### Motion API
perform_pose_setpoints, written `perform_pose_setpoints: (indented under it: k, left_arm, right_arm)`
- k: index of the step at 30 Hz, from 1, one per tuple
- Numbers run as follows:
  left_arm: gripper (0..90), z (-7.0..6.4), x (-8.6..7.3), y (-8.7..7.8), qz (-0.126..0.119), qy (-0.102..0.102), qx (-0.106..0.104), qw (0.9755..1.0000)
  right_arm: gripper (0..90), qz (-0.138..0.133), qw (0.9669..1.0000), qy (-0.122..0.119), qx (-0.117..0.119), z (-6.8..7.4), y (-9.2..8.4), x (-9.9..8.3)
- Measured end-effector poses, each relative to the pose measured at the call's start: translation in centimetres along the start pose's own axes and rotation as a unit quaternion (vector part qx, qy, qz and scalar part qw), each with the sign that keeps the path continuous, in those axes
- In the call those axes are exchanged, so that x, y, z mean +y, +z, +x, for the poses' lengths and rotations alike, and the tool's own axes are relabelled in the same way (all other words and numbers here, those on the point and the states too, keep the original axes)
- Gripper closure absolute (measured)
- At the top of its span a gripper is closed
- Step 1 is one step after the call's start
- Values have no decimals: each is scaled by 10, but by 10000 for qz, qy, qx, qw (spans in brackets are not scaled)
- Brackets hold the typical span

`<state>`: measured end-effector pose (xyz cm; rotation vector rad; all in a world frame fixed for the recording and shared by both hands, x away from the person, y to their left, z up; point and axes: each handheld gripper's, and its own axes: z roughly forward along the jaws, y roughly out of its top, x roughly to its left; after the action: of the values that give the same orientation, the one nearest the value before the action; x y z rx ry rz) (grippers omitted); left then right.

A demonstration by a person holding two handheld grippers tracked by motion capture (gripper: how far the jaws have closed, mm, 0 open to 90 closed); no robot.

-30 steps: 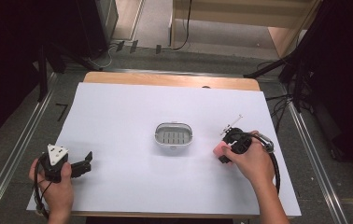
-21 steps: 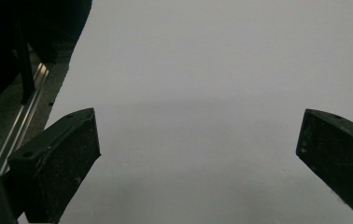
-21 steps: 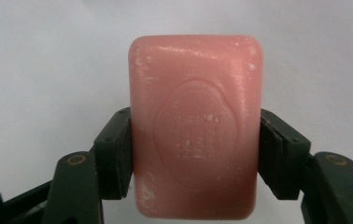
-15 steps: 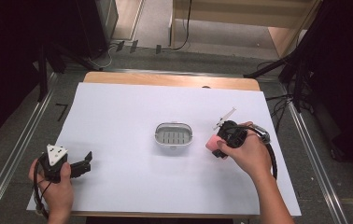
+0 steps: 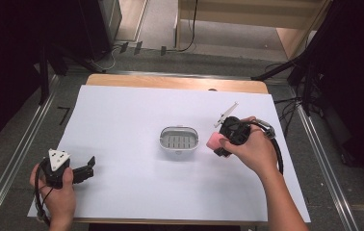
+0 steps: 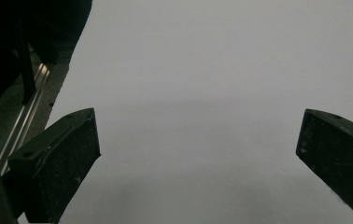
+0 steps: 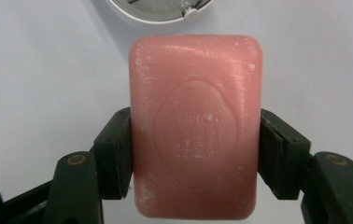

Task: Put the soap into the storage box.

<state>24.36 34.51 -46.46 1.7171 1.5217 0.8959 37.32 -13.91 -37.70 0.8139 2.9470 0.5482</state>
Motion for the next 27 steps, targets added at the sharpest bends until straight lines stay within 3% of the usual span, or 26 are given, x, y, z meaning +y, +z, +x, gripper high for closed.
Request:
perform_pose_setpoints:
  k: [19, 27]
  left_arm:
    - [0, 0, 0, 0, 26, 24, 25, 10000]
    - [0, 0, 0, 1, 26, -12, -8, 10000]
  right_arm:
    - [384, -35, 9989, -460, 88, 4, -6, 41]
    - [383, -24, 9974, -707, 129, 7, 2, 55]
